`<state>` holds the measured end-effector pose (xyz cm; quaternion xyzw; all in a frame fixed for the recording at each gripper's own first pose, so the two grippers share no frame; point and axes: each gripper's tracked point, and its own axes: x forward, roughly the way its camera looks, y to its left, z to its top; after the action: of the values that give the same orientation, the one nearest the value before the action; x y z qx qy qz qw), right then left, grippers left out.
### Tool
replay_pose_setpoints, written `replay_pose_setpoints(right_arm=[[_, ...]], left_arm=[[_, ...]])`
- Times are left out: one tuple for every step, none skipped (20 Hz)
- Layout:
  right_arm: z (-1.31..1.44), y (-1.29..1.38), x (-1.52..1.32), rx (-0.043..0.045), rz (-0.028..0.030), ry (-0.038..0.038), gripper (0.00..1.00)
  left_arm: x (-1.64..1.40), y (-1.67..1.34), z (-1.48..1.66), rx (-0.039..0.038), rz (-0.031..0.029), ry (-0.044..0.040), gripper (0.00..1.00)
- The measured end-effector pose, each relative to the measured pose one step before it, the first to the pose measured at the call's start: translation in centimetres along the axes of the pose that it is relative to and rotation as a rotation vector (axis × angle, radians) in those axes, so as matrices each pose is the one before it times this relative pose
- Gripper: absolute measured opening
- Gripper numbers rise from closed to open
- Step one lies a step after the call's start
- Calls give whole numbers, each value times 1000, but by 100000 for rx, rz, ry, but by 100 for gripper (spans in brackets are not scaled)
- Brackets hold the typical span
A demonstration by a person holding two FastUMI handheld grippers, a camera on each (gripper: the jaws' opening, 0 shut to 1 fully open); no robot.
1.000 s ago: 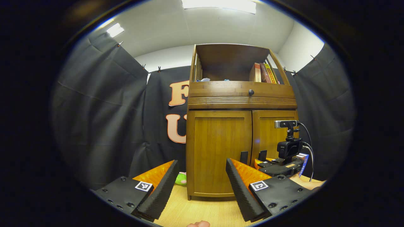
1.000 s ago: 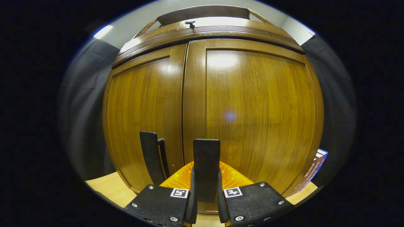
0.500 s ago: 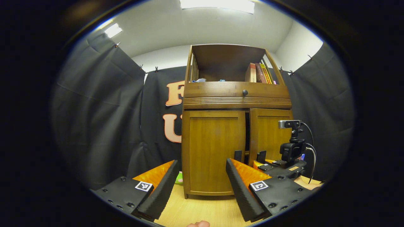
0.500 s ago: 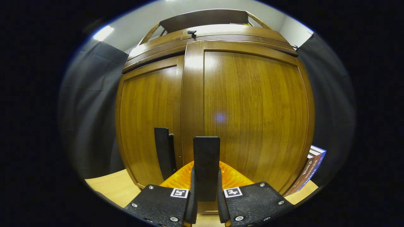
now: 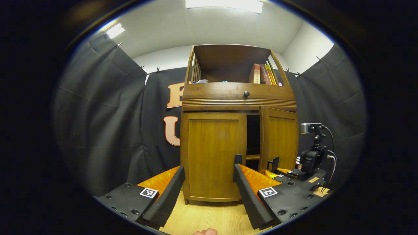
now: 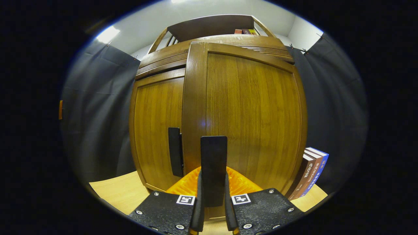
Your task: Open the right door of the double-door shoe cabinet with the right hand, and open the left door with the left hand.
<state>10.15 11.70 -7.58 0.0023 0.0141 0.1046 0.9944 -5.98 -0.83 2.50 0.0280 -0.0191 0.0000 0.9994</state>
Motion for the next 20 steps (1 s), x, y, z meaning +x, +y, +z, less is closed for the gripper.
replay_pose_setpoints(right_arm=[[75,-149,-694,-296,189,-150,27],[105,-899,25,-16,-5,85,26],[-71,-266,-545,-150,79,109,27],[-57,-271,-725,-219,11,256,27],[-68,-254,-527,-192,-62,162,27],[-135,-336,-575,-187,-214,63,27],[-114,-333,-503,-260,-396,395,27],[-40,-306,-647,-271,-448,380,26],[-61,-342,-605,-235,-364,332,26],[85,-301,-558,-217,-309,216,26],[-140,-403,-604,-183,-243,414,26],[-159,-490,-449,-277,-254,427,26],[-8,-450,-528,-219,-346,25,26],[-78,-564,-509,-158,-626,452,25],[-148,-394,-452,-185,-776,261,25],[-203,-488,-456,-250,-921,228,25],[-251,-542,-359,-562,-1010,302,25],[-167,-523,-467,-328,-901,-494,25],[-192,-395,-103,-61,-659,737,32],[-357,-406,-325,142,-487,817,23]], left_arm=[[205,-420,-93,-566,-376,74,97],[192,-372,-136,-523,-547,175,96],[102,-412,-122,-311,-537,105,98],[227,-355,-91,-61,-370,79,95],[169,-337,-63,-145,-350,1,95],[148,-389,-108,-368,-505,167,95],[158,-454,-205,-517,-579,181,95],[75,-305,-125,-494,-481,55,97],[127,-358,-154,-357,-410,75,97],[211,-308,-119,-216,-301,61,97],[145,-324,-163,-215,-297,40,97],[103,-232,-110,-404,-341,72,97],[254,-373,-217,-510,-496,276,97],[112,-272,-117,-411,-427,216,97],[232,-357,-206,-299,-513,311,97],[209,-259,-223,-51,-329,307,97],[213,-225,-136,21,-378,343,97],[244,-294,-244,64,-696,644,97],[214,-208,-161,36,-437,492,96],[111,-41,-137,-47,-52,77,95]])
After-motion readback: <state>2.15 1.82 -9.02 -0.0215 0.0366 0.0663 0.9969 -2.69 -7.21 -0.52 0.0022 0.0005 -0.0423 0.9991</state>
